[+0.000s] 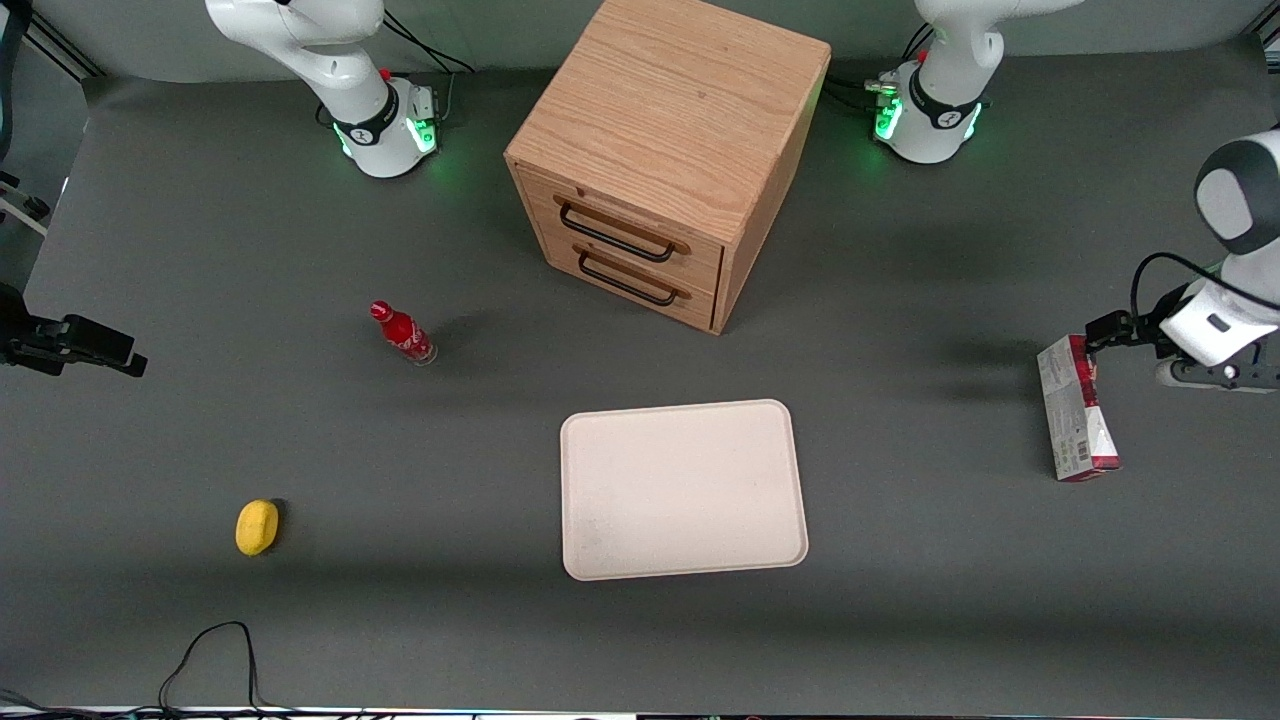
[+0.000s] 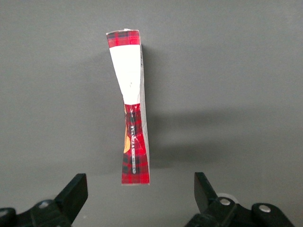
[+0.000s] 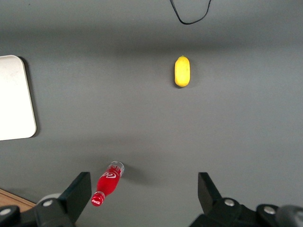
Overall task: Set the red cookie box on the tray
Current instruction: 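Close the left gripper on the cookie box's upper end, then lift the cookie box and carry it over the white tray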
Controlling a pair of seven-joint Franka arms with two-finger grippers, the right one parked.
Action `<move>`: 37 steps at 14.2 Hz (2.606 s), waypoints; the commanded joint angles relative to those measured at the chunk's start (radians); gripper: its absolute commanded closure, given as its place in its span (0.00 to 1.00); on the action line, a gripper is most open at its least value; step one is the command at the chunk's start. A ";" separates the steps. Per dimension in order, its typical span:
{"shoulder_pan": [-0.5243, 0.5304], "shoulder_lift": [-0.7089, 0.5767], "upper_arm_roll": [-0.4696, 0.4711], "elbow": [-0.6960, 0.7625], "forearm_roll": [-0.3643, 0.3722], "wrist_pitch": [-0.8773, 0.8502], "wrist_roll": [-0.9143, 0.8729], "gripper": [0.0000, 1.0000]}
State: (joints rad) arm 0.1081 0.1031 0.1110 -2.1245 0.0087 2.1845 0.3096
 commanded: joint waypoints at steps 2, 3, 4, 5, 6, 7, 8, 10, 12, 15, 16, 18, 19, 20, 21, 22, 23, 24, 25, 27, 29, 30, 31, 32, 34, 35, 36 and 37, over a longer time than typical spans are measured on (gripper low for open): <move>-0.001 0.055 0.003 -0.025 0.007 0.092 0.022 0.00; -0.001 0.075 0.003 -0.025 0.007 0.109 0.022 0.00; 0.001 0.092 0.003 -0.025 0.007 0.130 0.022 0.00; -0.001 0.111 0.003 -0.023 0.005 0.153 0.022 0.00; -0.001 0.127 0.003 -0.023 0.002 0.175 0.022 0.00; -0.001 0.142 0.003 -0.023 0.002 0.195 0.022 0.00; -0.001 0.158 0.003 -0.023 0.002 0.211 0.023 0.00; -0.001 0.184 0.003 -0.020 0.002 0.248 0.022 0.00; -0.001 0.196 0.001 -0.011 0.000 0.250 0.023 0.00; -0.011 0.221 0.001 0.018 -0.003 0.245 0.023 0.02; -0.008 0.221 0.001 0.018 -0.003 0.245 0.023 0.09; -0.007 0.221 0.001 0.018 -0.003 0.242 0.023 0.51; -0.005 0.221 0.001 0.018 -0.003 0.239 0.025 0.75; -0.004 0.221 0.001 0.018 -0.003 0.238 0.025 1.00; -0.004 0.221 0.001 0.018 -0.003 0.238 0.026 1.00; -0.005 0.219 0.001 0.020 -0.003 0.238 0.025 1.00; -0.005 0.218 0.001 0.023 -0.003 0.235 0.025 1.00; -0.005 0.216 0.001 0.029 -0.003 0.229 0.026 1.00; -0.007 0.211 0.001 0.041 -0.003 0.215 0.026 1.00; -0.008 0.192 0.001 0.105 -0.003 0.123 0.023 1.00; -0.008 0.172 0.001 0.225 -0.003 -0.050 0.019 1.00; -0.008 0.168 0.003 0.300 -0.003 -0.155 0.013 1.00; -0.008 0.167 0.001 0.384 -0.003 -0.257 0.009 1.00; -0.008 0.168 0.003 0.475 -0.006 -0.360 0.006 1.00; -0.008 0.170 0.001 0.640 -0.007 -0.533 -0.001 1.00; -0.008 0.168 0.001 0.705 -0.007 -0.602 -0.001 1.00; -0.011 0.168 -0.001 0.759 -0.007 -0.655 -0.001 1.00; -0.014 0.168 -0.001 0.802 -0.007 -0.690 -0.003 1.00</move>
State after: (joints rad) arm 0.1053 0.2451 0.1065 -1.4421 0.0063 1.5849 0.3168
